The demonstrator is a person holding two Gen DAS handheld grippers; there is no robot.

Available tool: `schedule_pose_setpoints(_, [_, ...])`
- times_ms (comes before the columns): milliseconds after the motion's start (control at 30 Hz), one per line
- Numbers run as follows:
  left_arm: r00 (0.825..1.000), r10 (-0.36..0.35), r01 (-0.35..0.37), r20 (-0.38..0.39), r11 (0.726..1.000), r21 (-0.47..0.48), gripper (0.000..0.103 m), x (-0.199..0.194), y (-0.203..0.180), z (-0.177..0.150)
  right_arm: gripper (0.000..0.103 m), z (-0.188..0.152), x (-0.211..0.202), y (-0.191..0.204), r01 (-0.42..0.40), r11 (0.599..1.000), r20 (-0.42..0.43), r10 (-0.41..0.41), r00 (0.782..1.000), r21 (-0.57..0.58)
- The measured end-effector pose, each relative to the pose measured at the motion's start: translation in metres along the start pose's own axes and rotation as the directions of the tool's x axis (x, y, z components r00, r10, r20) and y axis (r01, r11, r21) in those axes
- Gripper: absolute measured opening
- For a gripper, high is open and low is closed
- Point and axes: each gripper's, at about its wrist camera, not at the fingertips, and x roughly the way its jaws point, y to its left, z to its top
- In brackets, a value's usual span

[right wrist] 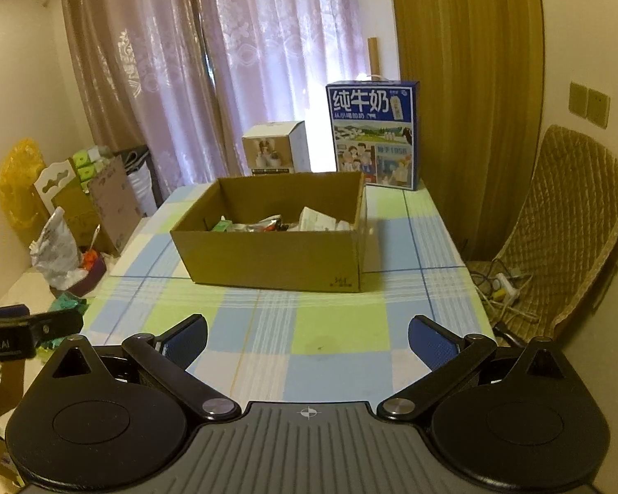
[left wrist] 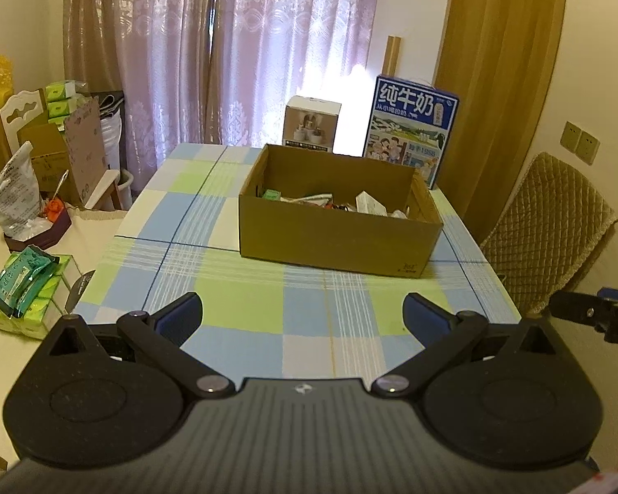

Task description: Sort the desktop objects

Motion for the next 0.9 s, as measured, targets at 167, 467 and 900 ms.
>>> schedule_pose_setpoints(167, [1.0,0.0,0.0,-0.004,1.0,0.019,0.102,-0.003,-0.006,-0.004,0.101,0.004,0.0,-0.002,0.003,1.0,0.006,-0.003,1.0,0.008])
schedule_pose_setpoints(467, [1.0,0.006,-0.005,-0.002,1.0,0.029,0.102,-0.006,-0.008,-0.007,0.101,0.004,0.006,-0.008,0.01,1.0,-0.014,-0.01,1.0,0.021])
schedule_pose_setpoints(900, [1.0,0.005,-0.005,-0.005,0.999,0.035,0.102,-0.002,-0.005,-0.005,0.101,-0.001,0.01,-0.009,0.027,1.0,-0.029,-0.027,0.999,0.003])
